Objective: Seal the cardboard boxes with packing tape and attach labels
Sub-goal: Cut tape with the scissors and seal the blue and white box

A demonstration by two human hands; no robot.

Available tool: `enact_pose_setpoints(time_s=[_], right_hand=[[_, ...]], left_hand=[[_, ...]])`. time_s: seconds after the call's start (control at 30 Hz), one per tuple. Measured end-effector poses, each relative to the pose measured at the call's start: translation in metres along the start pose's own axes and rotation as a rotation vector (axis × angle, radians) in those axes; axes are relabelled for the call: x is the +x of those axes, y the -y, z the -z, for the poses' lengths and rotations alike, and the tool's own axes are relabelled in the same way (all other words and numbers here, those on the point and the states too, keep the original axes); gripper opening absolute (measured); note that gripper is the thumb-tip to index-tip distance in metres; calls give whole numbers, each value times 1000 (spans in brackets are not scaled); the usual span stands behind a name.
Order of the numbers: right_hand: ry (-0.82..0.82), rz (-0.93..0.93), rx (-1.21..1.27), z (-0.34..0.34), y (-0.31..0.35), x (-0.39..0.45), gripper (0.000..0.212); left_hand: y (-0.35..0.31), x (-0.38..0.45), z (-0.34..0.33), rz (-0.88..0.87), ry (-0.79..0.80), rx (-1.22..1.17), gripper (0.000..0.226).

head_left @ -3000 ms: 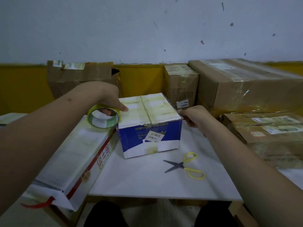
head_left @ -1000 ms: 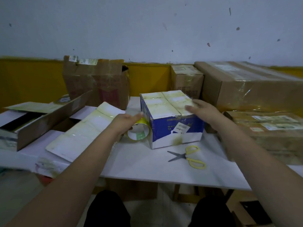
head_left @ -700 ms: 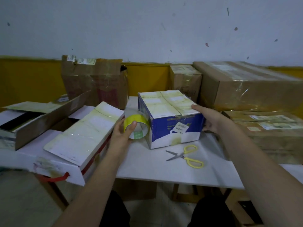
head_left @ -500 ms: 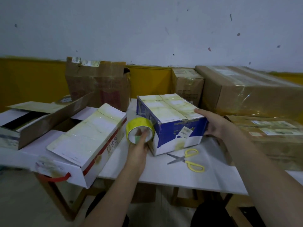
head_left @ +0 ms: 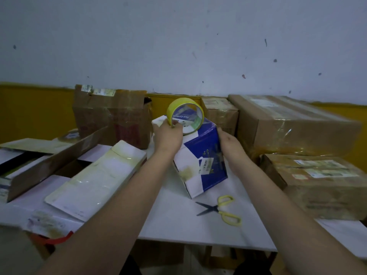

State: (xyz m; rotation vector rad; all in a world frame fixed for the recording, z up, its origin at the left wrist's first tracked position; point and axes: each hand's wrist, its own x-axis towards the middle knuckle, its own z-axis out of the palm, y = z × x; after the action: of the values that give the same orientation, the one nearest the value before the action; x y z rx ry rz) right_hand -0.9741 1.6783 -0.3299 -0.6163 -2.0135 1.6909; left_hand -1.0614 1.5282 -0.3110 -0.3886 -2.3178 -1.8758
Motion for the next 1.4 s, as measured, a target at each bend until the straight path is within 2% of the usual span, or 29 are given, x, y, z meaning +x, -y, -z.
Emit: enact_pose_setpoints(time_s=[0.07, 0.13, 0.23, 0.4, 0.5, 0.6, 0.73, 0.87, 1.0, 1.17, 1.27, 1.4], right_hand=[[-4, -82, 76, -4, 16, 1, 49], [-13, -120, 39, -4, 21, 7, 59], [-19, -98, -14, 4, 20, 11, 51], [83, -228, 111, 22, 26, 12, 40], [41, -248, 46, 29, 28, 14, 36], [-1, -233, 0, 29, 32, 13, 36], [-8, -264, -9, 27, 38, 8, 34], [-12, -271, -26, 27, 39, 5, 38], [23, -286, 41, 27, 35, 2, 36], [43, -265, 115, 31, 31, 1, 29], [41, -283, 192, 34, 28, 2, 23], [7, -395, 405, 30, 11, 3, 22]], left_hand=[[-3, 0, -11, -18, 17, 99, 40], [-6, 3, -21, -23, 11, 196, 35], [-10, 4, -33, -46, -8, 244, 32], [-16, -1, -50, -69, 7, 213, 30], [-28, -4, -53, -63, 54, 251, 29], [-46, 0, -26, -216, 26, 359, 26], [-55, 4, 47, -394, 25, 416, 37], [-23, -6, 72, -317, 215, 717, 54], [17, -21, 59, -289, 256, 786, 69], [34, -28, 39, -334, 313, 671, 72], [31, -21, 47, -360, 346, 309, 68], [39, -27, 48, -204, 136, -228, 41]])
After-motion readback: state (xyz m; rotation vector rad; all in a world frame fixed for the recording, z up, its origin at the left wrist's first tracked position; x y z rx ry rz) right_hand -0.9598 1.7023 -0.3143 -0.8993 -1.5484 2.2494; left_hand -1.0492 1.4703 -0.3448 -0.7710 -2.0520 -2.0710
